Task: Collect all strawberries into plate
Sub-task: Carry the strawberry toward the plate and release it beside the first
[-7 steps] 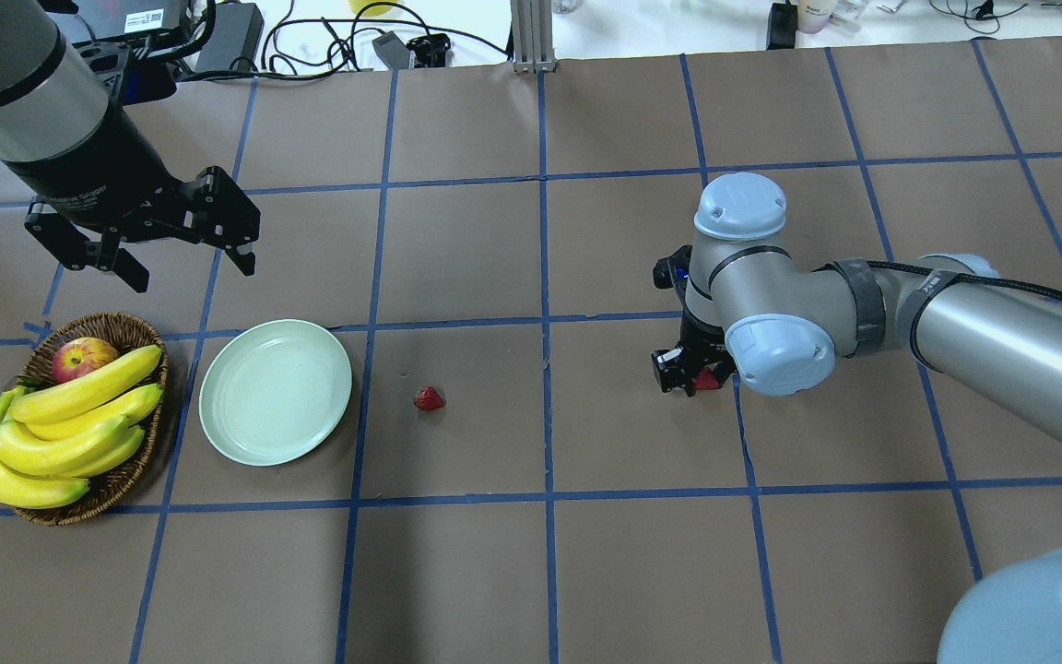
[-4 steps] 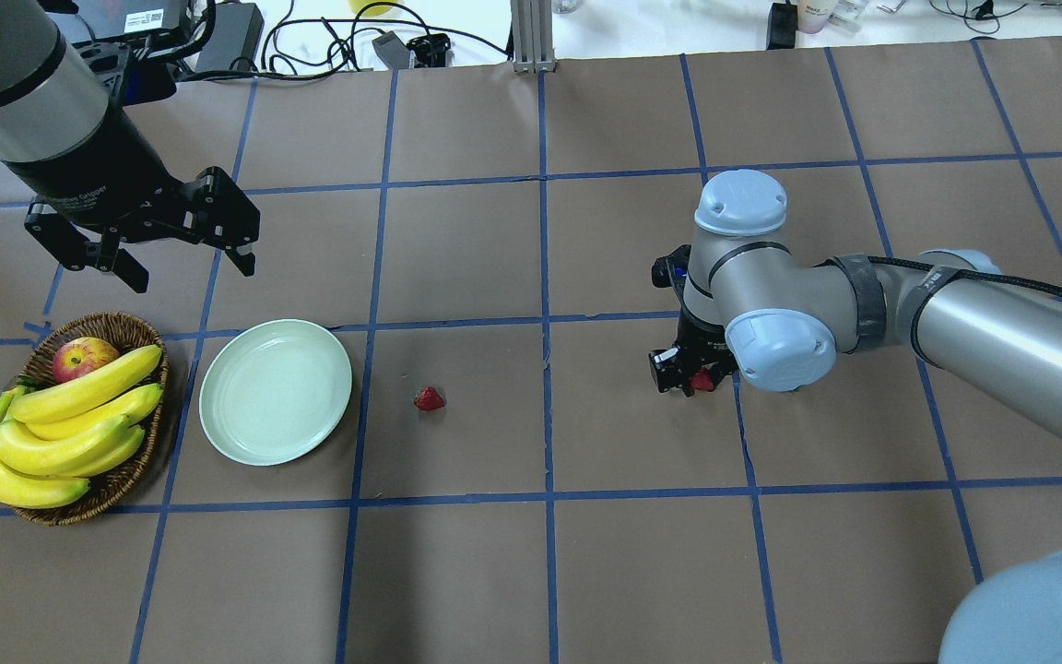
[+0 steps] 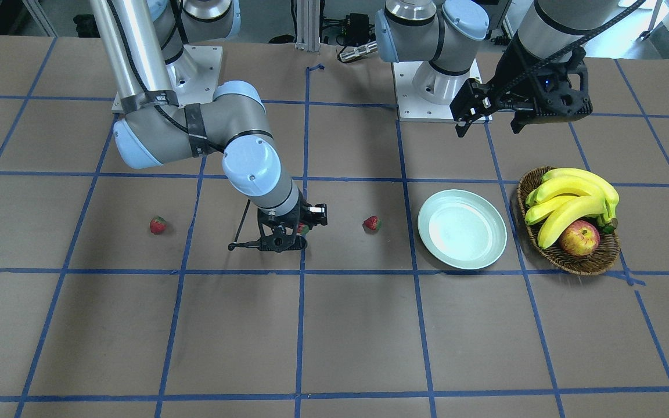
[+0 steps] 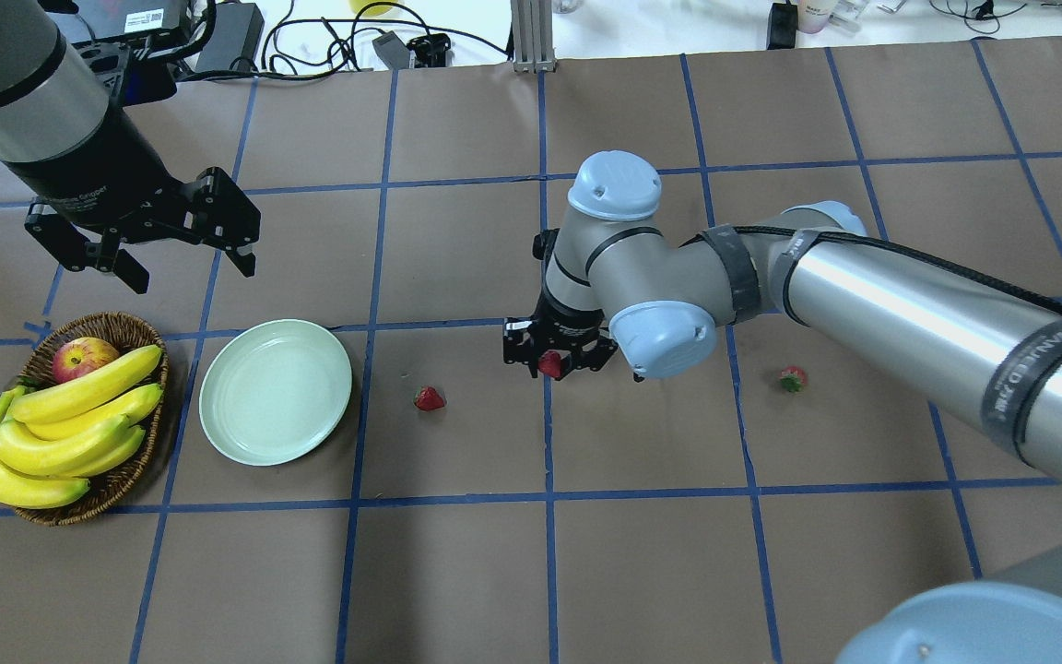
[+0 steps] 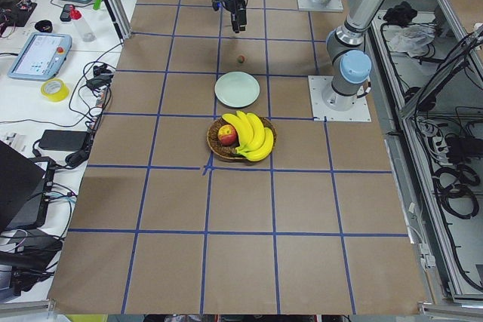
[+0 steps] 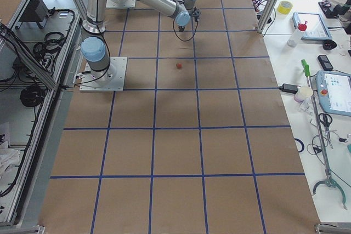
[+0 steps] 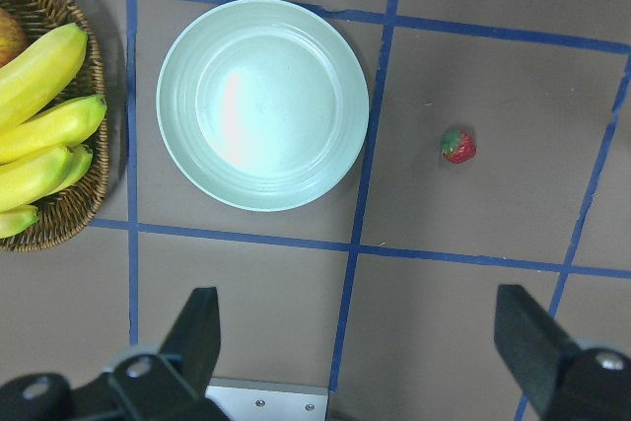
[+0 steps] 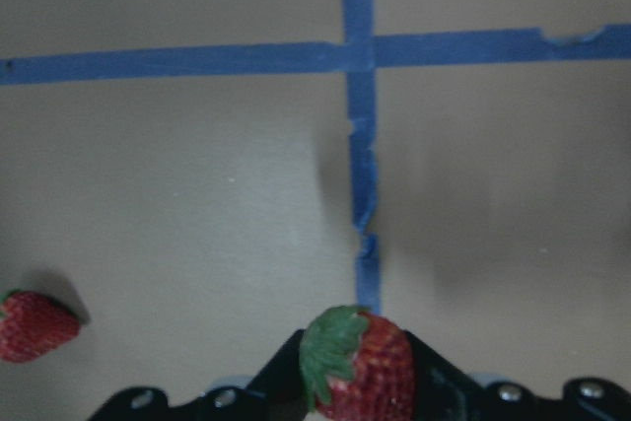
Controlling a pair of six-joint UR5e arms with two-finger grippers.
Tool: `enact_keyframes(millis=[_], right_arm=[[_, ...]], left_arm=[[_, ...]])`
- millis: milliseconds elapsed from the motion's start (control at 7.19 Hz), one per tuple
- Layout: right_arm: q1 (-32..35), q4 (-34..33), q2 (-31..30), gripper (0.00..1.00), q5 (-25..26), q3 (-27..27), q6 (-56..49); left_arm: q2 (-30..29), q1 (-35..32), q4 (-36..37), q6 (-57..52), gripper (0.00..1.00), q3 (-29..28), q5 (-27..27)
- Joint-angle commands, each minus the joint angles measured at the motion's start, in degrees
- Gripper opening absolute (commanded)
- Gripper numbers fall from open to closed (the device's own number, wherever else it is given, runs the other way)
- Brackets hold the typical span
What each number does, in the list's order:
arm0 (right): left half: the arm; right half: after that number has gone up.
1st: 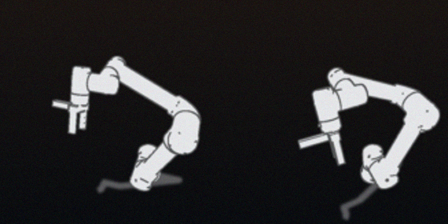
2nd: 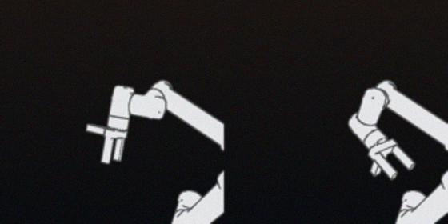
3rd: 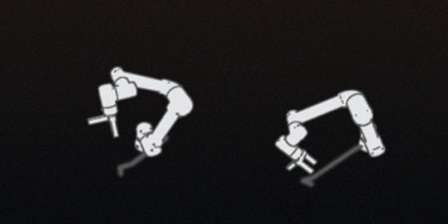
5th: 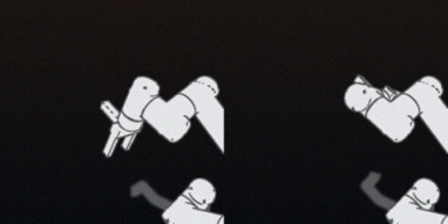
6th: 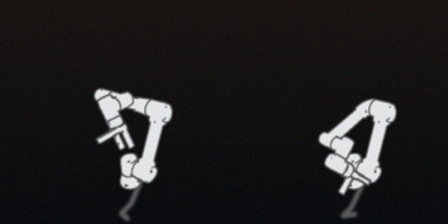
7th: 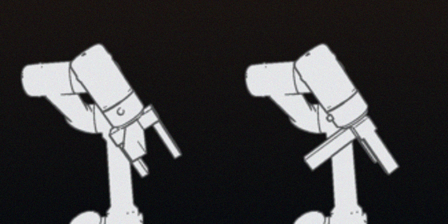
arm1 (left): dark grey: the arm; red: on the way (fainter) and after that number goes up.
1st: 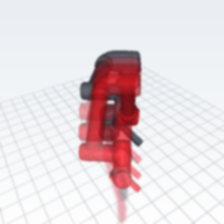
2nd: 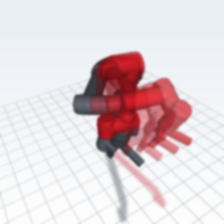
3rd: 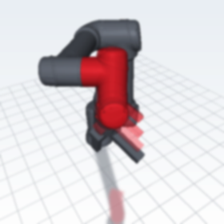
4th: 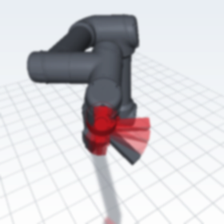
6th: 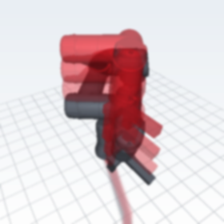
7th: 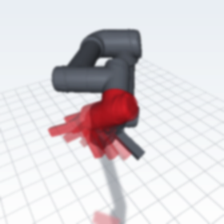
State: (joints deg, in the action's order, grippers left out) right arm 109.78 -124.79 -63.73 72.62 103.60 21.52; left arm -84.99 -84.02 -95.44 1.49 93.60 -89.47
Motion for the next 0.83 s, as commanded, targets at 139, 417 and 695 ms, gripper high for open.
enact_keyframes(millis=[139,417,695], right_arm=[[3.68,-1.68,2.82,0.2,-1.87,-2.43,6.06],[3.69,-1.6,2.3,1.0,-1.43,-2.44,6.34],[3.51,-0.72,-2.0,1.0,2.86,-2.61,6.34]], left_arm=[[0.0,0.0,-0.01,0.0,1.0,0.09,-0.09],[0.0,0.0,-0.01,0.0,1.0,0.09,0.0],[0.0,0.0,-0.1,0.0,1.0,0.09,-0.09]])
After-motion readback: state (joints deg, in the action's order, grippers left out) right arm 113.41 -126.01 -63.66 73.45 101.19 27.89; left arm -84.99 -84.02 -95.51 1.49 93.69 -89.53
